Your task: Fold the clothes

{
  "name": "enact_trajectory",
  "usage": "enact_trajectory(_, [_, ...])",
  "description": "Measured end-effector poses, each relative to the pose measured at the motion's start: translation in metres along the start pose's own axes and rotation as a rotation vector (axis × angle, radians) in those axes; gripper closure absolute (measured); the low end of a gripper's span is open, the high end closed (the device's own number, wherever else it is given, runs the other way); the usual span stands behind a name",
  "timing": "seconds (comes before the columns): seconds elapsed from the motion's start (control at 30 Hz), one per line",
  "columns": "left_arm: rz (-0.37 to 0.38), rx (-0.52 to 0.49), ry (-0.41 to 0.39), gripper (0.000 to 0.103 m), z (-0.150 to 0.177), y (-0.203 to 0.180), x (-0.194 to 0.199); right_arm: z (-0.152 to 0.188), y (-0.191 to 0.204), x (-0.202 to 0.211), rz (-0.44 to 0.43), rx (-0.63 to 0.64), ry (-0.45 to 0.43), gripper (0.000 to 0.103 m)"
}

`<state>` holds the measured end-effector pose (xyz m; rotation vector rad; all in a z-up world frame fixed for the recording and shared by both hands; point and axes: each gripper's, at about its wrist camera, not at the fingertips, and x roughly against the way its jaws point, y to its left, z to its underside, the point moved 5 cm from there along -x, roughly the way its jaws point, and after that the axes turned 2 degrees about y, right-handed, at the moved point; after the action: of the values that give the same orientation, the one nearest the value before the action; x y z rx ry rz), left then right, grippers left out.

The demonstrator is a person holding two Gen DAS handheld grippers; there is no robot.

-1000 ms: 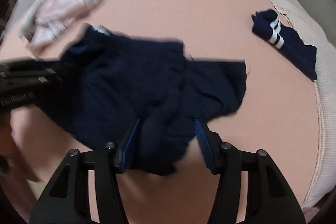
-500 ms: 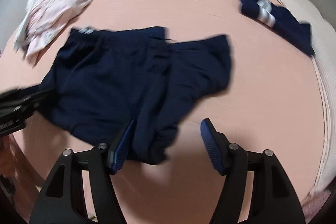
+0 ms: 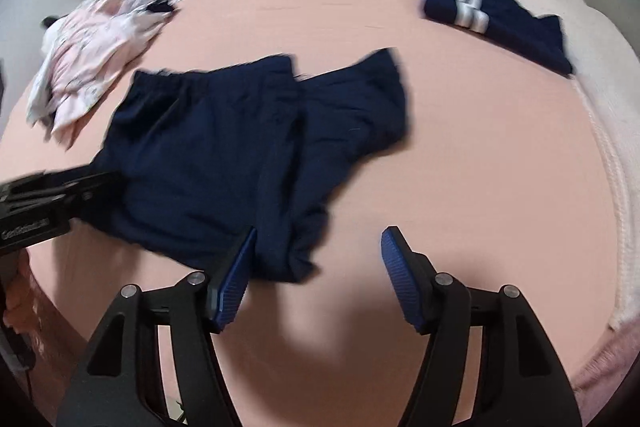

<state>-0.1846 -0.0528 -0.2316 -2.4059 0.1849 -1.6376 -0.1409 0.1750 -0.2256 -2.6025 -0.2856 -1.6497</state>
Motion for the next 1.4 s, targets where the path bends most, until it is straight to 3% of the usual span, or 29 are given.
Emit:
enact_trajectory(0.07, [0.073, 0.057, 0.0, 0.043, -0.003, 0.005, 0.0, -0.005, -0.007, 0.012, 0.006, -0.026, -0.018, 0.039])
enact_trajectory(0.13, [0.151, 0.123, 0.011, 0.043, -0.008, 0.012, -0.004, -0.01, -0.01, 0.014, -0.046, -0.062, -0.016, 0.037])
enact_trajectory(0.23, [0.202, 0.18, -0.001, 0.043, -0.019, 0.016, -0.014, -0.013, -0.015, -0.003, -0.073, -0.106, 0.048, 0.037])
enact_trajectory(0.37, [0.166, 0.148, -0.022, 0.043, -0.019, 0.028, -0.009, -0.021, -0.019, -0.018, -0.063, -0.086, 0.059, 0.036])
enact_trajectory(0.5, [0.015, 0.087, -0.029, 0.042, -0.021, 0.036, 0.003, -0.018, -0.018, -0.022, 0.019, 0.015, 0.067, 0.03])
enact_trajectory(0.53, [0.01, 0.1, -0.029, 0.042, -0.022, 0.041, 0.006, -0.018, -0.02, -0.019, 0.048, 0.023, 0.066, 0.03])
enact_trajectory(0.6, [0.042, 0.131, -0.022, 0.042, -0.022, 0.048, 0.009, -0.021, -0.025, -0.011, 0.074, 0.019, 0.055, 0.029])
enact_trajectory(0.7, [0.141, 0.154, -0.003, 0.042, -0.023, 0.043, 0.005, -0.023, -0.024, -0.001, 0.045, -0.019, 0.035, 0.029])
enact_trajectory(0.8, [0.244, 0.124, 0.033, 0.042, -0.023, 0.023, -0.007, -0.022, -0.007, -0.012, -0.003, 0.01, 0.076, 0.029])
enact_trajectory(0.87, [0.203, 0.067, 0.028, 0.042, -0.021, 0.01, -0.013, -0.013, -0.008, -0.028, -0.011, -0.019, 0.136, 0.026])
enact_trajectory(0.9, [0.171, 0.041, 0.016, 0.043, -0.021, 0.005, -0.015, -0.013, -0.01, -0.03, -0.021, -0.036, 0.118, 0.021])
enact_trajectory(0.97, [0.11, 0.023, -0.048, 0.07, -0.021, -0.005, -0.012, -0.013, -0.009, -0.03, -0.022, -0.065, 0.082, 0.021])
enact_trajectory(1.0, [0.1, 0.017, -0.067, 0.081, -0.02, -0.01, -0.011, -0.013, -0.002, -0.029, -0.017, -0.035, 0.071, 0.025])
enact_trajectory(1.03, [0.102, 0.011, -0.075, 0.082, -0.018, -0.017, -0.012, -0.013, 0.005, -0.028, -0.012, -0.005, 0.06, 0.032])
enact_trajectory(1.07, [0.105, 0.005, -0.083, 0.083, -0.016, -0.023, -0.013, -0.013, 0.012, -0.027, -0.008, 0.024, 0.049, 0.049])
enact_trajectory(1.1, [0.113, 0.001, -0.086, 0.084, -0.015, -0.026, -0.011, -0.014, 0.015, -0.025, -0.036, 0.027, 0.052, 0.064])
enact_trajectory(1.2, [0.153, 0.004, -0.091, 0.088, -0.015, -0.029, -0.001, -0.015, 0.023, -0.018, -0.155, 0.004, 0.072, 0.087])
enact_trajectory(1.4, [0.255, 0.04, -0.109, 0.089, -0.022, -0.034, 0.037, -0.018, 0.021, 0.019, -0.281, -0.058, 0.016, 0.09])
